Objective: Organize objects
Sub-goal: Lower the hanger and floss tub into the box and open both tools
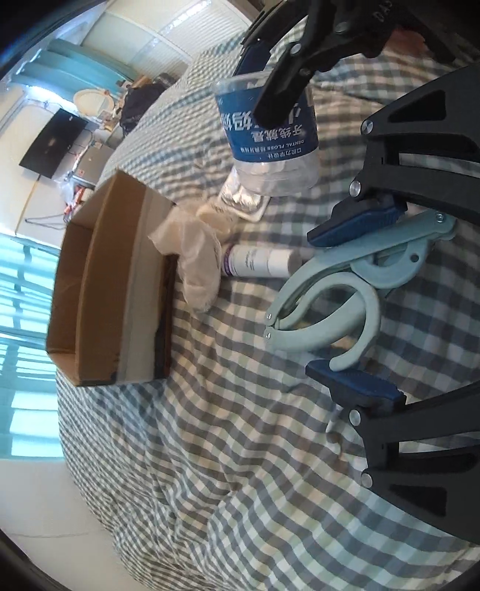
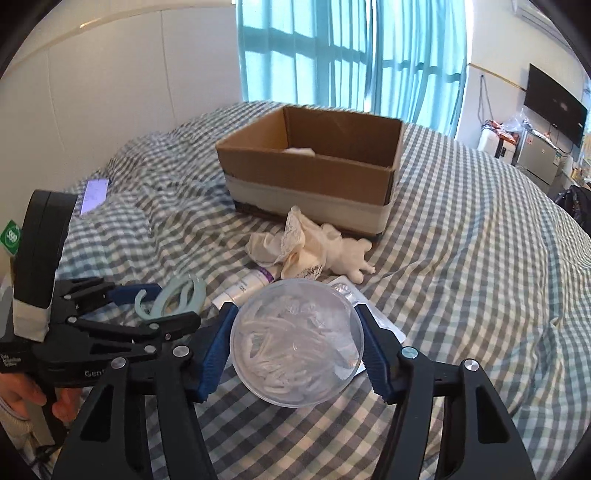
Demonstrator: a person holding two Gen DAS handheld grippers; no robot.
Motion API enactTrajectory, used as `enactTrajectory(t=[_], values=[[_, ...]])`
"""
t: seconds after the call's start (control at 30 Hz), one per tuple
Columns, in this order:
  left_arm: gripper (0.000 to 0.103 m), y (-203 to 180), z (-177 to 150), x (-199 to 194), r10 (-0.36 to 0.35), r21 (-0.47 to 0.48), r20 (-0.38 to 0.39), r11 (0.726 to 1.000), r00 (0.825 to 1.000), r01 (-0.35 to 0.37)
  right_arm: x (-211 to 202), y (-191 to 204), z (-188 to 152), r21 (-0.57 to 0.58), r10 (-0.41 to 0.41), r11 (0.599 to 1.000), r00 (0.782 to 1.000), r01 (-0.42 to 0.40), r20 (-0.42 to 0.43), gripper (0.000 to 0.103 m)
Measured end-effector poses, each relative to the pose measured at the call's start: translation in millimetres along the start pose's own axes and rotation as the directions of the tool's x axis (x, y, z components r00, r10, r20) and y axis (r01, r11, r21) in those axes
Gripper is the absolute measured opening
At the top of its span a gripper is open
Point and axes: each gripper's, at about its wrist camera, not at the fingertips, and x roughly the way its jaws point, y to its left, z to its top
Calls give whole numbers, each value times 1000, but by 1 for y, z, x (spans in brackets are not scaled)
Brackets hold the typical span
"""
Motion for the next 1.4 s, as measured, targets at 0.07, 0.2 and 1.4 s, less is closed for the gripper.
enactTrajectory(t=[0.07, 0.2, 1.4], values=[[64, -1, 0, -3, -8, 4, 9, 1000, 1000, 8, -7, 1, 3, 0, -12, 1000, 1000, 12, 18, 63], [63, 3, -1, -10, -39, -38, 12, 998, 999, 39, -21, 3, 10, -5, -28, 1000, 998, 28, 51, 63], [63, -6, 254, 36, 0, 125, 282, 991, 959, -36, 68, -59, 231, -11, -97, 995, 966, 103, 239, 62]])
